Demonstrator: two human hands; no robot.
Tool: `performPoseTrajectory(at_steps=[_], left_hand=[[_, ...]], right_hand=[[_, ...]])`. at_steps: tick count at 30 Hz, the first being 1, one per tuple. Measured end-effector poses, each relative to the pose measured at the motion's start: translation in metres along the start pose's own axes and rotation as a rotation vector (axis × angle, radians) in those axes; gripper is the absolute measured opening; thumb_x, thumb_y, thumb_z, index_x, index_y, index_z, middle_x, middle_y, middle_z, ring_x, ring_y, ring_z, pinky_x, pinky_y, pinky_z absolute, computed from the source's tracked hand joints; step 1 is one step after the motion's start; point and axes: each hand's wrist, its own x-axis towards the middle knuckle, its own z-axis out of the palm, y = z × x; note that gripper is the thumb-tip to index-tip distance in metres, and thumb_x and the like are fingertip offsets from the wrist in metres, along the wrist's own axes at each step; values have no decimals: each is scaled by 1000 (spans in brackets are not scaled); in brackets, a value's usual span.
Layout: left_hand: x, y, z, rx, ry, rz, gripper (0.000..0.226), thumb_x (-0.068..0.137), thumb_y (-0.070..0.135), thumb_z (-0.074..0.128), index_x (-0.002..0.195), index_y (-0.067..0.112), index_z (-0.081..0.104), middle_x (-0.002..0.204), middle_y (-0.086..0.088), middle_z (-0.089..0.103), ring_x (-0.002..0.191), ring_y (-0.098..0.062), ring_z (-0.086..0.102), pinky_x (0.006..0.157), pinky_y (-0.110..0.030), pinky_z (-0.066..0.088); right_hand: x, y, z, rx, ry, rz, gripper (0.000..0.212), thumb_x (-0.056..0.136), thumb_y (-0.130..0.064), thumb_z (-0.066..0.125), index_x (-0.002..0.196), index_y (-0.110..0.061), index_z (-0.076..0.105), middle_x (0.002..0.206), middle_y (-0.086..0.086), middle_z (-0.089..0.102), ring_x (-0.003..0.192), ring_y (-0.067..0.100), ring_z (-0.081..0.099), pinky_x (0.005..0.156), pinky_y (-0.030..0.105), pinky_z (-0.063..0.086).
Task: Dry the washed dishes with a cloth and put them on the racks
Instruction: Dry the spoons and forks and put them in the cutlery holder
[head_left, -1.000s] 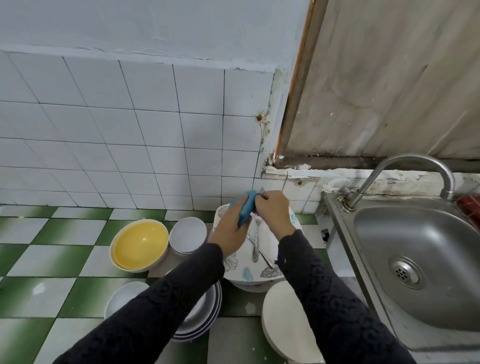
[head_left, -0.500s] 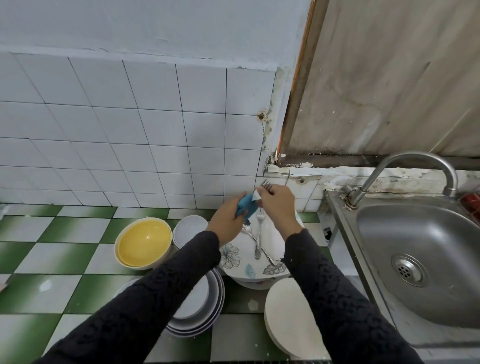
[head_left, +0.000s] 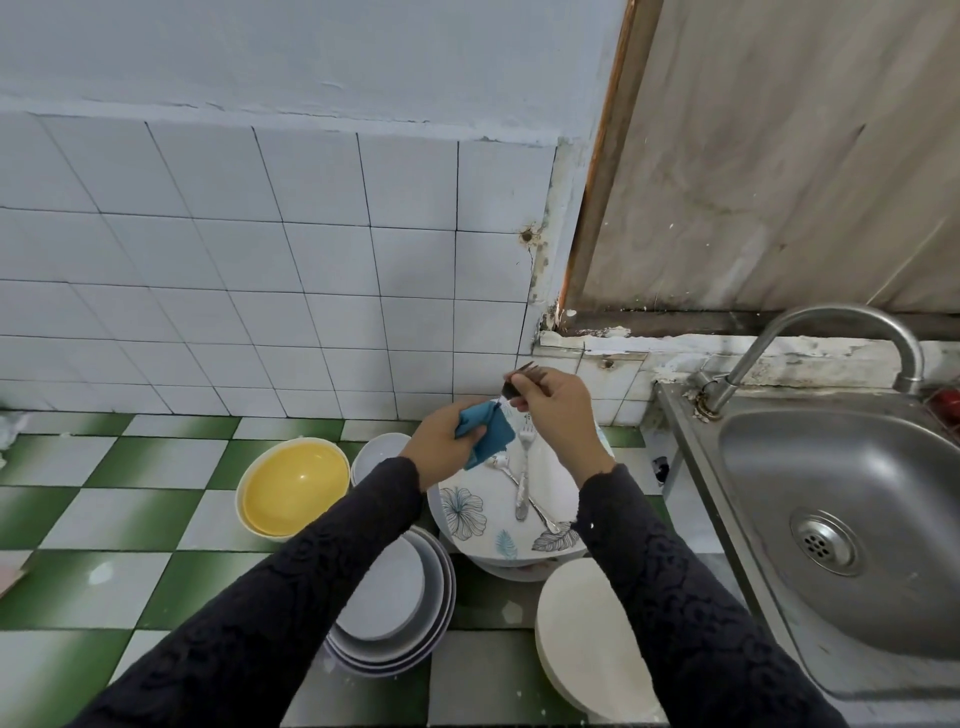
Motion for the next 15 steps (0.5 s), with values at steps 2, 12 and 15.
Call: performPoseTrajectory(at_steps=[2,12,15], left_hand=[[-4,-5,-2,0,-3,-1,17,101,8,48,111,21,55,93,7,59,89,-11,56,74,-15,47],[-9,-13,6,-125,381,-152,16,104,27,46,117,18,45,112,-9,59,96,-23,60,84,-43,55],[-17,7,26,-89,229,-34,28,103,18,47,131,15,47,119,-7,59,91,-9,57,80,-25,51]], right_hand=[[2,-3,-7,3,17,-13,16,98,-7,62,87,-12,72,86,19,74,66,13,64,79,39,58],[-12,11,-10,-2,178,123,30,97,-15,64,67,-18,69,65,6,72,63,14,71,77,40,62],[-19,16,5,-82,142,119,29,97,-18,63,71,-7,74,66,8,73,64,16,72,77,42,61]])
